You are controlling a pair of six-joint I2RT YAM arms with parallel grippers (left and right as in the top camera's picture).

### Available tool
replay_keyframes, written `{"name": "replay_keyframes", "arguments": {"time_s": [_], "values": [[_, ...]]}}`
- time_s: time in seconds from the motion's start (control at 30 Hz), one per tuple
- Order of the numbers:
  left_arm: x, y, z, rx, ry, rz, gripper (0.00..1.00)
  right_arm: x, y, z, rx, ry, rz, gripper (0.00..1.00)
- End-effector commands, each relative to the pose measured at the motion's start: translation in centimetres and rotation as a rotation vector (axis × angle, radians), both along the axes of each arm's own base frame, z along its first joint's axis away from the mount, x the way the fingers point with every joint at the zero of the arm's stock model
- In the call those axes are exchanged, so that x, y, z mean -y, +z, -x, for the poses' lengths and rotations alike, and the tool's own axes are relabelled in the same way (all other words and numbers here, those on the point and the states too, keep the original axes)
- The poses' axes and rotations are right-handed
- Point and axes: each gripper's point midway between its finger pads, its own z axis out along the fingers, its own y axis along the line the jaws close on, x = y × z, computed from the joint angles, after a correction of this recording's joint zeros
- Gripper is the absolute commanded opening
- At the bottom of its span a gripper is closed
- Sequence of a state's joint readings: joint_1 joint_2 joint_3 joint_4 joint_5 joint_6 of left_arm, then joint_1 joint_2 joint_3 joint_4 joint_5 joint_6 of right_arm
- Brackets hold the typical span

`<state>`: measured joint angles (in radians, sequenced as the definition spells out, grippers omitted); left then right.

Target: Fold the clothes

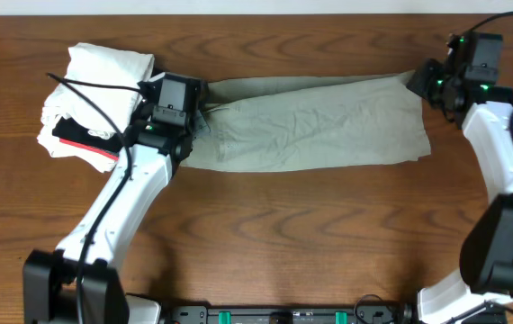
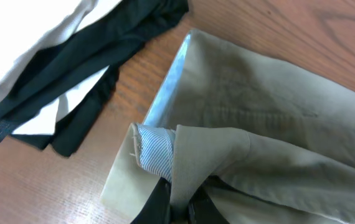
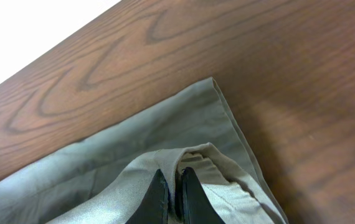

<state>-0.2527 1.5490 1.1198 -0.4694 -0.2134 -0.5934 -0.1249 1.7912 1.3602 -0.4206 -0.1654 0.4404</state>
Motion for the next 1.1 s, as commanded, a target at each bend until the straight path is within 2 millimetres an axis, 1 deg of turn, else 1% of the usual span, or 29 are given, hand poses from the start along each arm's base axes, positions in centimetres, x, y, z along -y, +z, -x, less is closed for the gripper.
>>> {"name": "replay_keyframes", "arguments": {"time_s": [0.0,0.13,0.27,0.3,0.37,0.4,0.43,0.47,0.5,0.6,0.63,0.67,0.7,0.8,0.87,0.9,0.97,1.0,1.03,1.07], "values": [[-2.6,0.2,-1.7,0.036,0.071,-0.059,0.06,0.1,-0.9,-1.3,0.008,-0.018,0.028,0.01],[-3.8,-0.5,-2.5,0.042,0.107,-0.056,0.06,-0.6,-1.7,-2.4,0.029,-0.002,0.03,0.01],[-4.2,-1.7,-2.8,0.021,0.116,-0.061,0.08,-1.2,-2.4,-3.1,0.041,0.007,0.039,0.01],[-4.2,-2.1,-2.9,0.016,0.116,-0.062,0.12,-1.2,-2.7,-3.2,0.037,0.004,0.045,0.01],[-4.1,-2.7,-3.0,0.005,0.114,-0.064,0.29,-1.2,-3.1,-3.3,0.033,0.001,0.054,0.04],[-4.1,-3.1,-3.1,-0.001,0.115,-0.065,0.35,-1.2,-3.5,-3.4,0.03,-0.002,0.06,0.05],[-4.1,-3.4,-3.3,-0.004,0.114,-0.066,0.4,-1.2,-3.6,-3.5,0.029,-0.005,0.065,0.08],[-4.1,-3.6,-3.5,-0.001,0.111,-0.067,0.45,-1.3,-3.8,-3.6,0.029,-0.003,0.066,0.13],[-4.0,-3.8,-3.6,0.0,0.109,-0.065,0.52,-1.3,-4.2,-3.7,0.027,-0.002,0.066,0.22],[-3.2,-3.5,-4.6,0.027,0.035,-0.063,0.65,-1.5,-4.7,-4.2,0.038,0.013,0.075,0.61],[-2.7,-3.1,-5.0,0.042,-0.002,-0.058,0.7,-1.6,-4.7,-4.5,0.048,0.02,0.075,0.79],[-2.4,-2.4,-5.3,0.062,-0.025,-0.056,0.74,-1.6,-4.5,-4.8,0.065,0.036,0.084,0.89],[-2.4,-1.7,-5.5,0.08,-0.029,-0.055,0.75,-1.9,-4.1,-5.2,0.094,0.067,0.092,0.98],[-2.1,1.5,-5.8,0.148,-0.037,-0.034,0.76,-3.0,-2.1,-6.1,0.163,0.164,0.096,0.99],[-1.5,3.6,-5.4,0.189,-0.062,0.002,0.76,-4.1,-0.7,-6.0,0.175,0.24,0.073,0.99],[-1.3,4.4,-5.0,0.197,-0.072,0.016,0.75,-4.8,0.0,-5.7,0.173,0.28,0.059,0.99],[-0.9,5.3,-3.8,0.185,-0.093,0.039,0.65,-6.2,0.6,-4.7,0.13,0.351,0.031,0.93],[-0.8,5.4,-3.1,0.17,-0.101,0.047,0.59,-6.6,0.5,-4.1,0.094,0.365,0.03,0.86],[-0.6,5.4,-2.4,0.147,-0.113,0.061,0.49,-6.9,0.2,-3.3,0.045,0.381,0.03,0.79],[-0.3,5.1,-1.7,0.12,-0.128,0.077,0.38,-7.2,-0.1,-2.5,0.003,0.395,0.03,0.66]]}}
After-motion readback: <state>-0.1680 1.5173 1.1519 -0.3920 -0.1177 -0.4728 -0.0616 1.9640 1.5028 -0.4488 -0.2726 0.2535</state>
